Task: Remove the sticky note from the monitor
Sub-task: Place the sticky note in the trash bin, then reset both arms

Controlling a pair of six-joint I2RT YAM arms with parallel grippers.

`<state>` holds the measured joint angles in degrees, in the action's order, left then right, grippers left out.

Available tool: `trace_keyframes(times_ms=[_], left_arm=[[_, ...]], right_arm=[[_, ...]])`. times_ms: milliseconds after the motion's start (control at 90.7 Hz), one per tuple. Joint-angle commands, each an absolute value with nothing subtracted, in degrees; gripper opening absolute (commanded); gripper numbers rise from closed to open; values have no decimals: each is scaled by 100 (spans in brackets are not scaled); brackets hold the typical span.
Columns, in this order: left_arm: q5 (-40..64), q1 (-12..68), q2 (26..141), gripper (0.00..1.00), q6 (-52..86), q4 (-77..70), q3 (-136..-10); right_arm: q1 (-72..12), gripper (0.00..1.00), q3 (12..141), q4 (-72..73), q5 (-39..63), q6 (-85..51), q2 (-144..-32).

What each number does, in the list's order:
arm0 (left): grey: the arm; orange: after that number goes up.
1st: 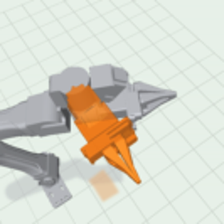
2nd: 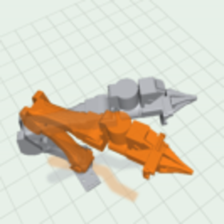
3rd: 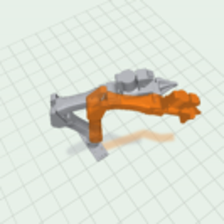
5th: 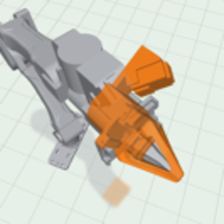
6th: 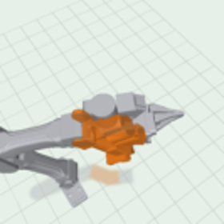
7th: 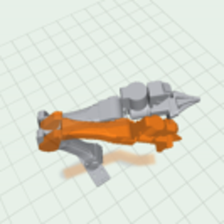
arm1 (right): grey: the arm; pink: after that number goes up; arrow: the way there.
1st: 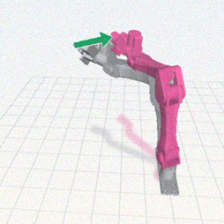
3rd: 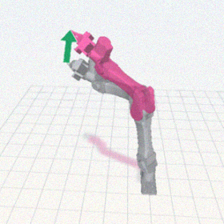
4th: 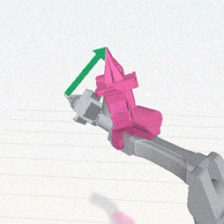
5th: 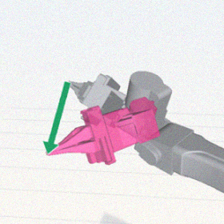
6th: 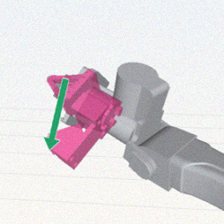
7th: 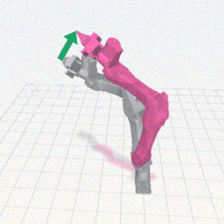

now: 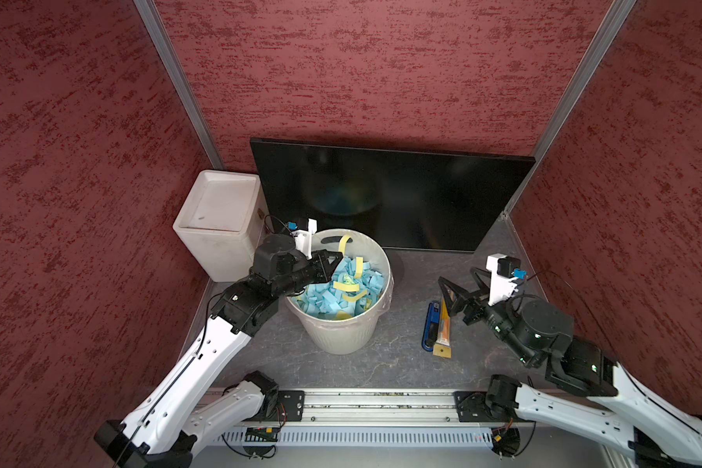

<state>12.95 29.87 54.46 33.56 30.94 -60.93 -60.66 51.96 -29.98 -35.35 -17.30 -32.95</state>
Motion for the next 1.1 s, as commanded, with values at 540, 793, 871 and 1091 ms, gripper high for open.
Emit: trace_keyframes(times_ms=[540,793,871,1091], left_arm=[[1043,2918,5315,60,2864,2932,-5985],[1319,2434,5223,78,2701,3034,-6314],[1460,2184,5207,84,2682,3058,-6363],[2027,1242,5098,100,2692,3100,-6377]], right_arm=[[-5867,98,4536,-2518,-5161,-1130,-3183],[-5202,98,4537,-2347,-4866,-1079,-3422],[-4947,98,4487,-2234,-4698,-1089,-3493],[-3904,98,4180,-1736,-4160,-1117,-3554]])
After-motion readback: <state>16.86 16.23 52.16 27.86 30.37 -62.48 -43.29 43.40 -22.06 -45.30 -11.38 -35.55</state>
